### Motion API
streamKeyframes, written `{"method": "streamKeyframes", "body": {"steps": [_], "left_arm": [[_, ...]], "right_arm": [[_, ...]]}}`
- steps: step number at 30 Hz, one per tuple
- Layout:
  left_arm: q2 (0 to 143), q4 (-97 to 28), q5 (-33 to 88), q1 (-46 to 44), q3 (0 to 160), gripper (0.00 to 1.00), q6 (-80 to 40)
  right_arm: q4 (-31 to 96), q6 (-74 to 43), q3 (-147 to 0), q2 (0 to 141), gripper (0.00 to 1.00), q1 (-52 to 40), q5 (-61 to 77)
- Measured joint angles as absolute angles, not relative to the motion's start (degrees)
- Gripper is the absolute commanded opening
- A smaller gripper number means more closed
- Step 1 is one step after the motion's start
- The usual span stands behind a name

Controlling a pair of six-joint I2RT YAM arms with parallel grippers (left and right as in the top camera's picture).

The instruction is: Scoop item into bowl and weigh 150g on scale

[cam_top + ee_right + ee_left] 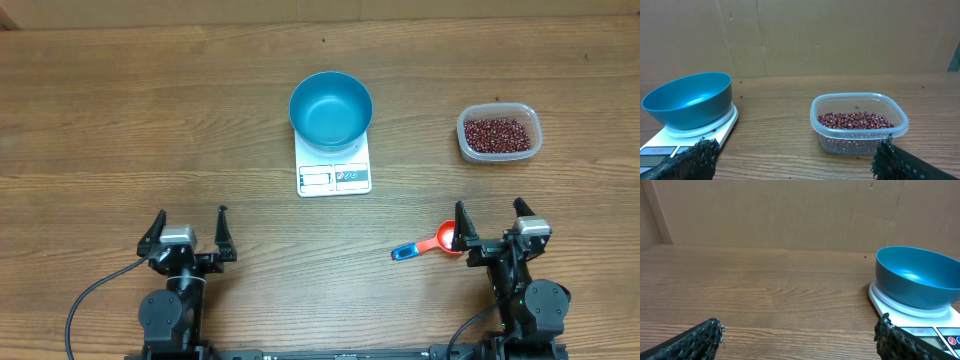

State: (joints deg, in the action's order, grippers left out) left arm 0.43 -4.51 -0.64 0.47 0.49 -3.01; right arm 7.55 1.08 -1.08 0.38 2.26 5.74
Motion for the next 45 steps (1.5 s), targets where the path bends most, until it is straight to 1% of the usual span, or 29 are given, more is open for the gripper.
{"method": "streamKeyframes", "body": {"steps": [1, 5, 45], "left_arm": [[0.43, -4.51, -0.64, 0.47, 0.49, 1.0, -2.98], [0.43, -4.29, 1.76, -3.86, 0.47, 1.0, -3.2], [0.43, -4.27, 2.42, -3.9, 0.47, 1.0, -3.25]], "right_arm": [[7.55, 1.08, -1.08, 0.38, 1.0, 2.24, 5.74], [5.19, 3.95, -1.06, 0.43, 1.0, -2.72, 2.74], [5.17, 5.61, -1.06, 0.43, 1.0, -2.72, 1.06]]}}
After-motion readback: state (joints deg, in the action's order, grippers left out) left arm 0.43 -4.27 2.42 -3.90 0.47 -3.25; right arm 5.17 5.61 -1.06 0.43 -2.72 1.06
